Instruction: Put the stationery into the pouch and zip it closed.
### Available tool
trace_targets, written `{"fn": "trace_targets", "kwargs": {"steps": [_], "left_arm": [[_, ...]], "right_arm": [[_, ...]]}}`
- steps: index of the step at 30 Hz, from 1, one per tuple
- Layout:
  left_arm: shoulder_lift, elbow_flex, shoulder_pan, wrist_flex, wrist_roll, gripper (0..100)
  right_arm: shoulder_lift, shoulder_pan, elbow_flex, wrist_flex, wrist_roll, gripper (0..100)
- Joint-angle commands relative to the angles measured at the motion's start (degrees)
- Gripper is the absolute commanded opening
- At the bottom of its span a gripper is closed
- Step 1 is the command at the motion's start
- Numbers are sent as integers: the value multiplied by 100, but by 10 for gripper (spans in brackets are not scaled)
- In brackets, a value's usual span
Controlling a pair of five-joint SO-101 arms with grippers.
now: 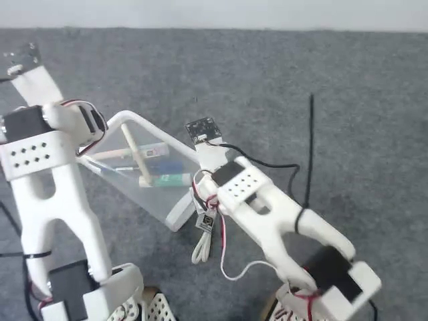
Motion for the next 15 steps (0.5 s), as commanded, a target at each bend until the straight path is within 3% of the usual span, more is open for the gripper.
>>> {"fn": "trace_targets", "kwargs": {"steps": [1, 15], "left_arm": [[-53, -57, -18, -141, 88, 209], [-35, -48, -18, -114, 88, 209]], "right_arm": [[286, 75, -554, 57, -264, 137], [1358, 321, -1037, 57, -527, 131]]}}
